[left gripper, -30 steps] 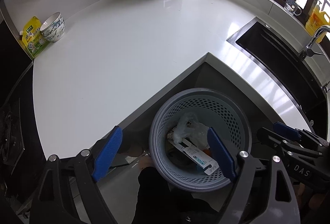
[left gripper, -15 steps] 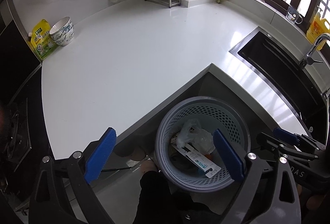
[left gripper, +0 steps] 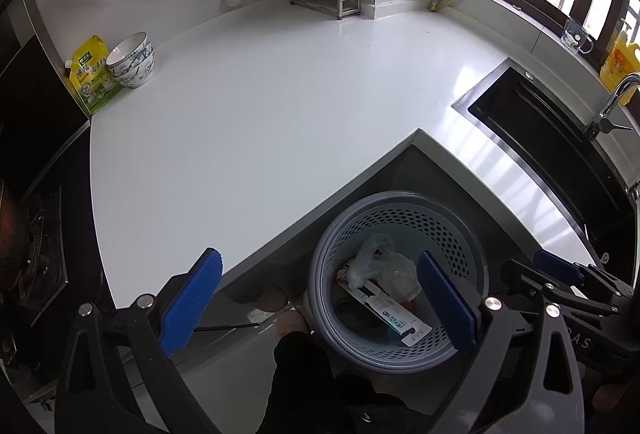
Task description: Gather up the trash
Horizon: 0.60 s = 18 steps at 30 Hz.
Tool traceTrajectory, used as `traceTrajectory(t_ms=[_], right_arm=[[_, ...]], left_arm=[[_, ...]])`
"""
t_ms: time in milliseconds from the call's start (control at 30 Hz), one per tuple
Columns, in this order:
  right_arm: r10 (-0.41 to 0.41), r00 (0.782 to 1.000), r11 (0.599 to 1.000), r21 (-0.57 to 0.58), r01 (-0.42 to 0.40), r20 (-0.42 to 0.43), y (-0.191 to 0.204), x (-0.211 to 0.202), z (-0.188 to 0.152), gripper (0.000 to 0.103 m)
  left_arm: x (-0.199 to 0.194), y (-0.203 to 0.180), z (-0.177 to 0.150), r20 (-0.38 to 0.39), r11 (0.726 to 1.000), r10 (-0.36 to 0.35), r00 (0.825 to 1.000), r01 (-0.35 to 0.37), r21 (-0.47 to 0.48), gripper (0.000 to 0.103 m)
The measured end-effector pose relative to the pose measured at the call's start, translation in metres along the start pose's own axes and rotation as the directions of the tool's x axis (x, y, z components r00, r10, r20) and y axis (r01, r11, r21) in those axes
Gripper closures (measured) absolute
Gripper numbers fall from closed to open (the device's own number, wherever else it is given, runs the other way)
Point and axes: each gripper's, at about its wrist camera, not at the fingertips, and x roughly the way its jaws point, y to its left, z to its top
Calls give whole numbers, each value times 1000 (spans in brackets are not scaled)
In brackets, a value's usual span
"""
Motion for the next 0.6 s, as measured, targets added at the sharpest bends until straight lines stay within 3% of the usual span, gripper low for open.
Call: traceTrajectory(t_ms=[600], right_arm=[[13,1000,1000,0,-13,-13,4,5,-2,41]], left_arm=[[1,0,-1,-13,999,35,999,-35,-2,7]])
